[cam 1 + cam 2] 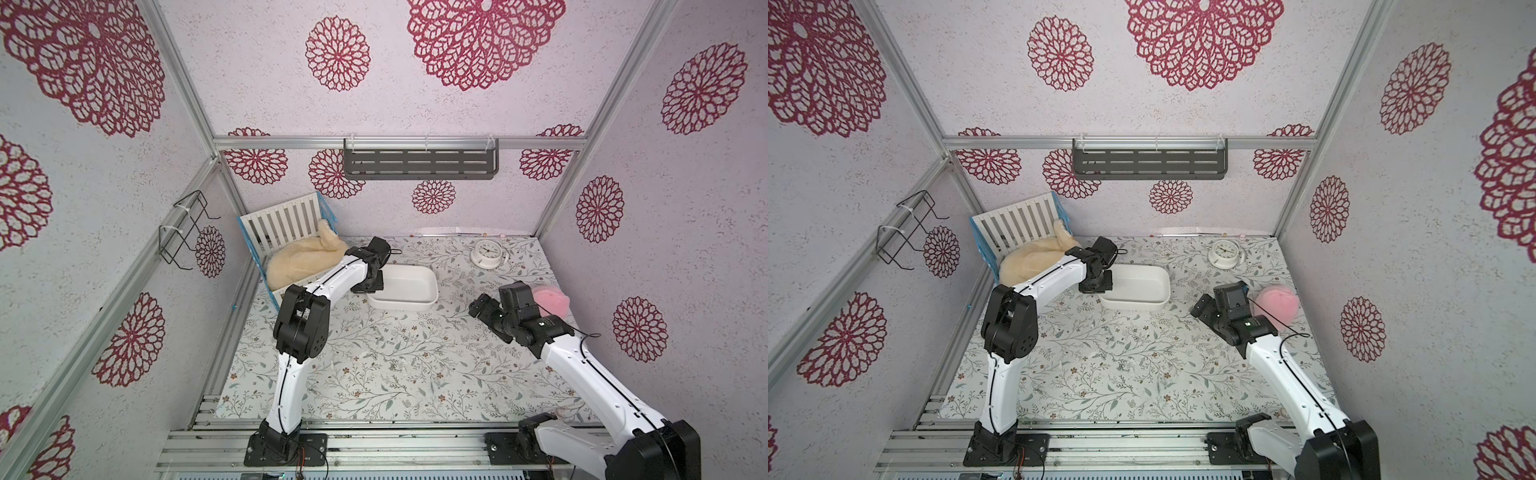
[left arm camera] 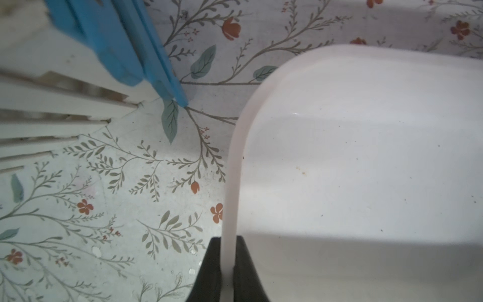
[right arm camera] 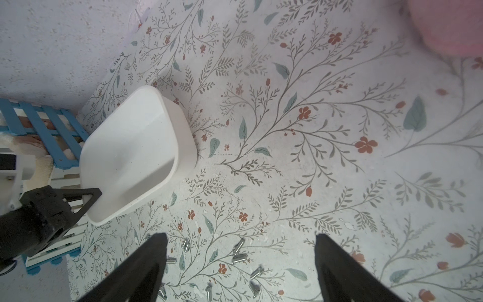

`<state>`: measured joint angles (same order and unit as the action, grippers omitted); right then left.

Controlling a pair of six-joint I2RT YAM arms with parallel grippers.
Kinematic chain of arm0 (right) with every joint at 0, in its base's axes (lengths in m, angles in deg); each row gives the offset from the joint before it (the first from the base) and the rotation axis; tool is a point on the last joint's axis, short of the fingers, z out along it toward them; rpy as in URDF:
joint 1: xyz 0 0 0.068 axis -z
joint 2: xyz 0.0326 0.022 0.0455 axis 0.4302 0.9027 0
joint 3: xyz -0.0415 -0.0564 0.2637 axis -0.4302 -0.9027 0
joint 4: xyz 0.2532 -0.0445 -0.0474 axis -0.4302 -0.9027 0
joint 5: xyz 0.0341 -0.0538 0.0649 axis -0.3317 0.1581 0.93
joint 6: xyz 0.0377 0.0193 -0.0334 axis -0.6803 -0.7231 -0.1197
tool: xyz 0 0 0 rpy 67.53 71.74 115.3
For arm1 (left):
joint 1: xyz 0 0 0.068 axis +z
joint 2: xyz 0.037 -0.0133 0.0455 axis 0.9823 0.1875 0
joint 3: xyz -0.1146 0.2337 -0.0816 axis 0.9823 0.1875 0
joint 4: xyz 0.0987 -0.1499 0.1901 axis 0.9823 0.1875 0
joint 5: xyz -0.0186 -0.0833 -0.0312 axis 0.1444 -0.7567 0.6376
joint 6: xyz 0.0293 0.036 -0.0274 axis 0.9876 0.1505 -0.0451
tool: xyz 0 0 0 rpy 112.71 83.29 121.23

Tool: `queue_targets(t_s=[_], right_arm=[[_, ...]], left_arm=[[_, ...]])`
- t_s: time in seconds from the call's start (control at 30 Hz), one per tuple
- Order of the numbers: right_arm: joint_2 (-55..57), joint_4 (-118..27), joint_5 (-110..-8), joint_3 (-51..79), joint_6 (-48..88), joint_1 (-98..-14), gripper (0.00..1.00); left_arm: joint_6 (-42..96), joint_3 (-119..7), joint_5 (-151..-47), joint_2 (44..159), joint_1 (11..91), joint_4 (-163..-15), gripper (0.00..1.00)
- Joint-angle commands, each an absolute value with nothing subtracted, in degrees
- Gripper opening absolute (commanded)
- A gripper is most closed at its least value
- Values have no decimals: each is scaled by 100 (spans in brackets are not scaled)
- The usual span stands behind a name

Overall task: Put the screws on the desktop into the storage box
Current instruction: Adjust the storage box at the center of the board.

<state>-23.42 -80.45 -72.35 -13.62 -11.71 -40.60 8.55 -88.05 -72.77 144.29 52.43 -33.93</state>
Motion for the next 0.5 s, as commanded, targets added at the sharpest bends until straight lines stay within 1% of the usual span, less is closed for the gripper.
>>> queue_targets(t_s=[0.0, 0.3, 0.47], right_arm=[[-2445, -8019, -7199, -1157, -1160, -4034, 92], [-2421, -8033, -7177, -1131, -1135, -4034, 92], [-2386, -8049, -7186, -1089, -1106, -4029, 93]], left_arm=[[300, -8536, -7146, 14281, 5314, -3696, 0], [416, -8342, -7273, 14253, 5318, -3828, 0], [557, -8277, -7294, 14221, 5318, -3832, 7]])
